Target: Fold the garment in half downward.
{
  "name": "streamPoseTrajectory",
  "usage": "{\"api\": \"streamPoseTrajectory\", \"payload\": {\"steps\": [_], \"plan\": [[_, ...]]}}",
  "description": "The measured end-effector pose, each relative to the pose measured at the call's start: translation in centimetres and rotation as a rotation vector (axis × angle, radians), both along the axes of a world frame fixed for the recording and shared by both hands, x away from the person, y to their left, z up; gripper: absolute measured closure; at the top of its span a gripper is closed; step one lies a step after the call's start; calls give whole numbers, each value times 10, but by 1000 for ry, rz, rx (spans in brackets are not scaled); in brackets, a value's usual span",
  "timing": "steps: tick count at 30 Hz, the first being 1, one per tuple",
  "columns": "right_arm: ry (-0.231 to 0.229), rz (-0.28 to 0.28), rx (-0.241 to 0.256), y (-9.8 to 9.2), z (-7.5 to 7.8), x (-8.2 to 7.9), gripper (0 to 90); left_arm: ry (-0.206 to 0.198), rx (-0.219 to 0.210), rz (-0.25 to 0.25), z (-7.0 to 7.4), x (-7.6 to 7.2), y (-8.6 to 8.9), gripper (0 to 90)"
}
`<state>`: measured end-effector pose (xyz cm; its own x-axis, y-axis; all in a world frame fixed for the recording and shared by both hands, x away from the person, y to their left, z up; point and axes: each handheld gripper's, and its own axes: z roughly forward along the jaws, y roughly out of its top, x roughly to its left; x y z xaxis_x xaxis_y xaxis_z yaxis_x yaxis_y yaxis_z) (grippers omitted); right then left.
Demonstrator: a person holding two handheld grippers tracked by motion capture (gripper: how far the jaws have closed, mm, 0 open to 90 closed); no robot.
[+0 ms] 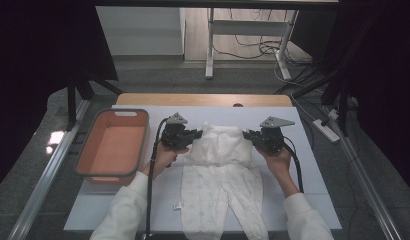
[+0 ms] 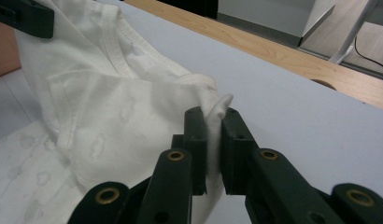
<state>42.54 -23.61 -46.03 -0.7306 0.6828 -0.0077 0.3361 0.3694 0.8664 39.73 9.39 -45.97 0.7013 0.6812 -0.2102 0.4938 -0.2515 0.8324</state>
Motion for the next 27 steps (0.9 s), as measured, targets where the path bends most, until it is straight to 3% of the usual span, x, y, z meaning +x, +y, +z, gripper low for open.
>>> {"api": "streamPoseTrajectory", "payload": {"steps": [27], "plan": [[21, 4, -10, -1, -7, -4, 822, 17, 11, -4, -6, -3, 0, 849]]}}
